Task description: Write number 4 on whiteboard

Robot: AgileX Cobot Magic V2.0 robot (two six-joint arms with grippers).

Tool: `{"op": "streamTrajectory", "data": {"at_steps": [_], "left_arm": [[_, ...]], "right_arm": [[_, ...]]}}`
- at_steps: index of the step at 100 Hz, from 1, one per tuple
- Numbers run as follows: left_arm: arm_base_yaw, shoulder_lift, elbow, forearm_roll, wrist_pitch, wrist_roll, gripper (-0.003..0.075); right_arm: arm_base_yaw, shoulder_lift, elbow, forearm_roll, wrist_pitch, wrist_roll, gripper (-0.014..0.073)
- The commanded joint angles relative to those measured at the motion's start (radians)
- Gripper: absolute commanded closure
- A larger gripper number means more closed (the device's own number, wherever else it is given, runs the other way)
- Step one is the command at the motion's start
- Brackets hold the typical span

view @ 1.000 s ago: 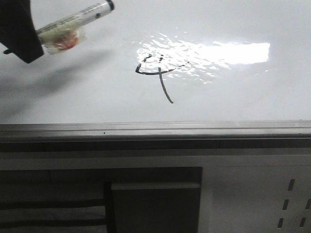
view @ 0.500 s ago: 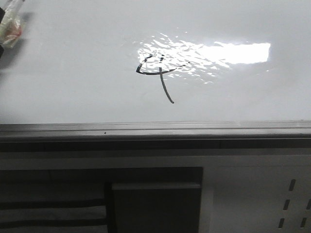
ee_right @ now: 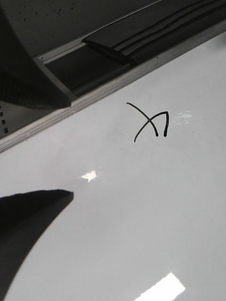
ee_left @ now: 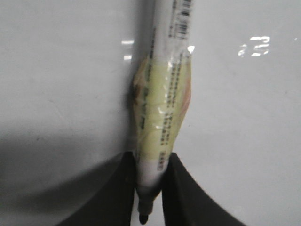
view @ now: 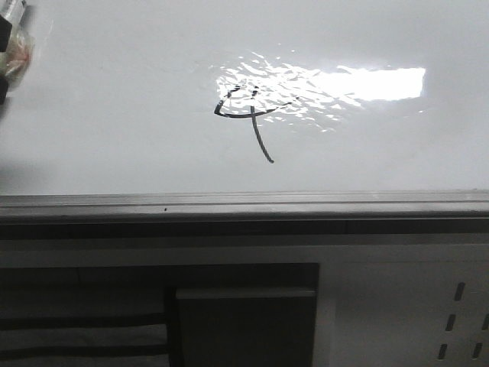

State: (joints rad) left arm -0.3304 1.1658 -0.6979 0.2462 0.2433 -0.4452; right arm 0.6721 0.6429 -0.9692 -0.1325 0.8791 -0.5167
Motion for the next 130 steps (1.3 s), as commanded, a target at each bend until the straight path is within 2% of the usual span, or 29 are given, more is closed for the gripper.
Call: {"op": "streamTrajectory", "data": {"at_steps": [1,19,48,64,78,94,108,118,130], "left_arm": [[0.002,-0.004,-0.024,-0.012,-0.069,-0.013,0.0741],[0.002,-0.004,-0.024,-0.012,-0.065,-0.013,0.0721],[0.002,-0.015,-0.024,0.011,-0.065,-0.013,0.0466],[0.002,-0.070,-0.054,0.042,0.000,-0.013,0.0456],[0.002,-0.151,-0.097,0.046,0.130,0.009,0.0456],[0.002,-0.268,-0.146,0.046,0.318,0.173,0.0457],[0.002,-0.364,-0.154,0.020,0.485,0.337,0.0458],[0.002,-0.428,-0.154,-0.130,0.544,0.456,0.0458],[0.002,-0.480,-0.154,-0.354,0.536,0.625,0.0458]], "right_arm": [[-0.006,0.004,-0.024,-0.018,-0.077,0.001,0.0252],[-0.006,0.004,-0.024,-0.018,-0.078,0.003,0.0252],[-0.006,0.004,-0.024,-0.016,-0.083,0.008,0.0252],[-0.006,0.004,-0.024,-0.016,-0.083,0.008,0.0252],[-0.006,0.004,-0.024,-0.003,-0.080,0.016,0.0252],[-0.006,0.004,-0.024,0.001,-0.069,0.150,0.0252],[-0.006,0.004,-0.024,0.001,-0.053,0.395,0.0252],[-0.006,0.004,-0.018,0.001,-0.026,0.557,0.0252],[-0.006,0.004,0.014,0.001,-0.034,0.585,0.0255]]}}
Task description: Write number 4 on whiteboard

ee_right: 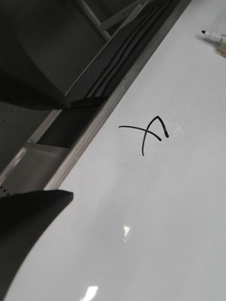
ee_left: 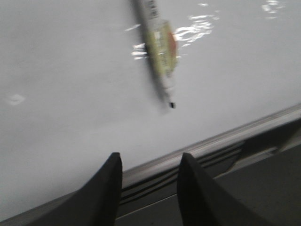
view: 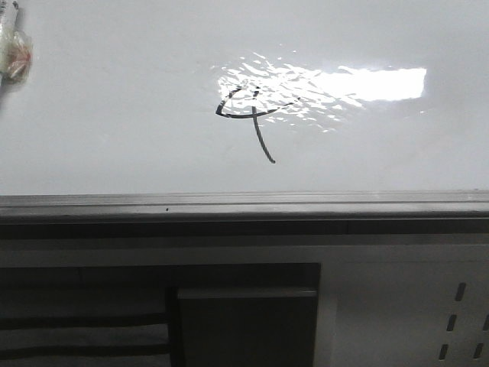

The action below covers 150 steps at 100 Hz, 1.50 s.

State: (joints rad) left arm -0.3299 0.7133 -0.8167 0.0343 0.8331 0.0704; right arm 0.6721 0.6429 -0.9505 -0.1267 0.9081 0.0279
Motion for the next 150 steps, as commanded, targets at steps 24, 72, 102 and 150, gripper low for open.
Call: {"op": "streamTrajectory", "data": {"at_steps": [24,72,102,150], "left_arm": [[0.001,-0.045,-0.034,-0.196,-0.072,0.131,0.0566],[0.001,-0.045,-0.014,-0.240,-0.137,0.127,0.0741],[0.098,-0.159,0.134,-0.237,-0.272,0.127,0.0741],[0.311,-0.721,0.842,-0.245,-0.803,0.127,0.0741]], "right_arm": [[-0.006,0.004,0.031,-0.023,-0.090,0.040,0.0581],[-0.006,0.004,0.031,-0.036,-0.084,0.040,0.0664],[-0.006,0.004,0.031,-0.036,-0.081,0.040,0.0664],[-0.006,0.004,0.031,-0.036,-0.081,0.040,0.0664]]}}
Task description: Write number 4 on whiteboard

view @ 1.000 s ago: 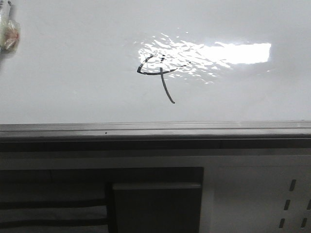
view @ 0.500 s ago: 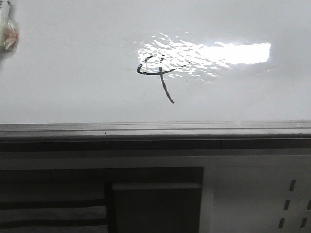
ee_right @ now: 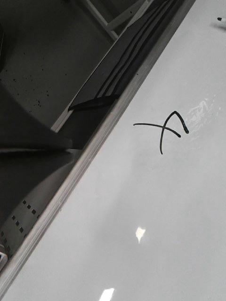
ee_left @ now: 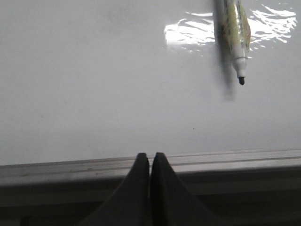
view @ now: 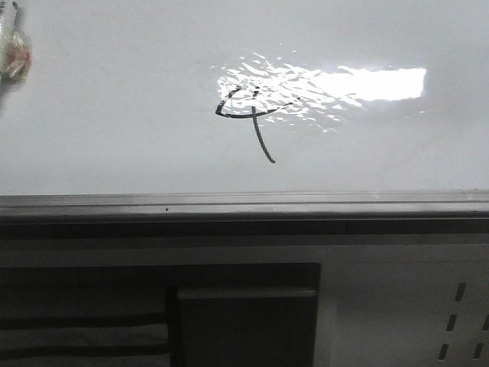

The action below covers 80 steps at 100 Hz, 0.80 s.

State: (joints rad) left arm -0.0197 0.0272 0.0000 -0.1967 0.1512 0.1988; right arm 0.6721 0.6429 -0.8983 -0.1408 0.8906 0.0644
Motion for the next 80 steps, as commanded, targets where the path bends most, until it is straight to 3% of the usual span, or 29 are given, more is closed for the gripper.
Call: {"op": "streamTrajectory", "data": {"at_steps": [1,80], "left_arm": [[0.001,-0.038,0.026,-0.014,-0.111,-0.002,0.0741],[-0.006,-0.060,0.023,-0.014,-0.094,-0.002,0.0741]], "right_arm": [[-0.006,0.004,-0.022,-0.022,-0.064,0.004,0.0664],[-0.006,0.004,-0.022,-0.022,-0.059,0.004,0.0664]]}}
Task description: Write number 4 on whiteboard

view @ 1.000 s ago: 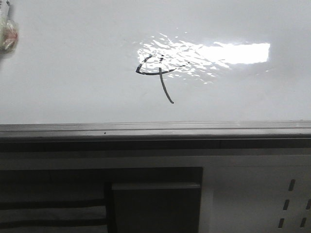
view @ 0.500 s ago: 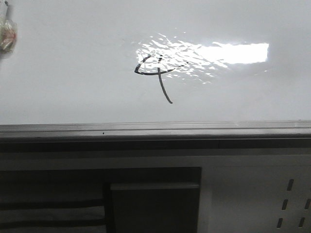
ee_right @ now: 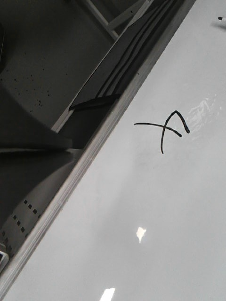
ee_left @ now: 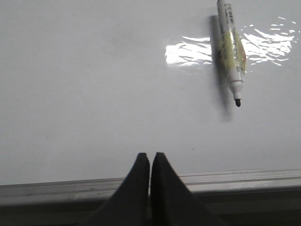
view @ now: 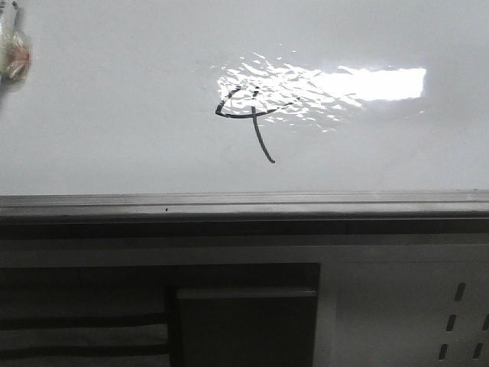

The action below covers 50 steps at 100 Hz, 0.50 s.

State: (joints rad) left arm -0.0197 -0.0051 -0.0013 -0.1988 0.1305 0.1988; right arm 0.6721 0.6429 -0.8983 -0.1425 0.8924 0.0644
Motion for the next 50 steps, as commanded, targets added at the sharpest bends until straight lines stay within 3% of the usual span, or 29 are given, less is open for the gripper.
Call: {"op": "streamTrajectory", "data": {"at_steps": [1,30,39,50], "left_arm": [[-0.006,-0.028,0.025,-0.012,-0.074,-0.002,0.0741],[-0.006,-0.028,0.025,-0.012,-0.074,-0.002,0.0741],[-0.006,-0.028,0.025,-0.012,-0.074,-0.002,0.0741],[-0.006,-0.028,0.025,-0.012,-0.074,-0.002,0.0741]], "right_arm": [[-0.006,0.004,-0.022,-0.020,-0.060,0.004,0.0664],[-0.015,-0.016,-0.002,-0.020,-0.068,0.004,0.0664],[-0.086,-0.051,0.043,-0.004,-0.131,0.004,0.0664],[-0.245,-0.136,0.143,0.025,-0.326,0.004,0.0664]]}}
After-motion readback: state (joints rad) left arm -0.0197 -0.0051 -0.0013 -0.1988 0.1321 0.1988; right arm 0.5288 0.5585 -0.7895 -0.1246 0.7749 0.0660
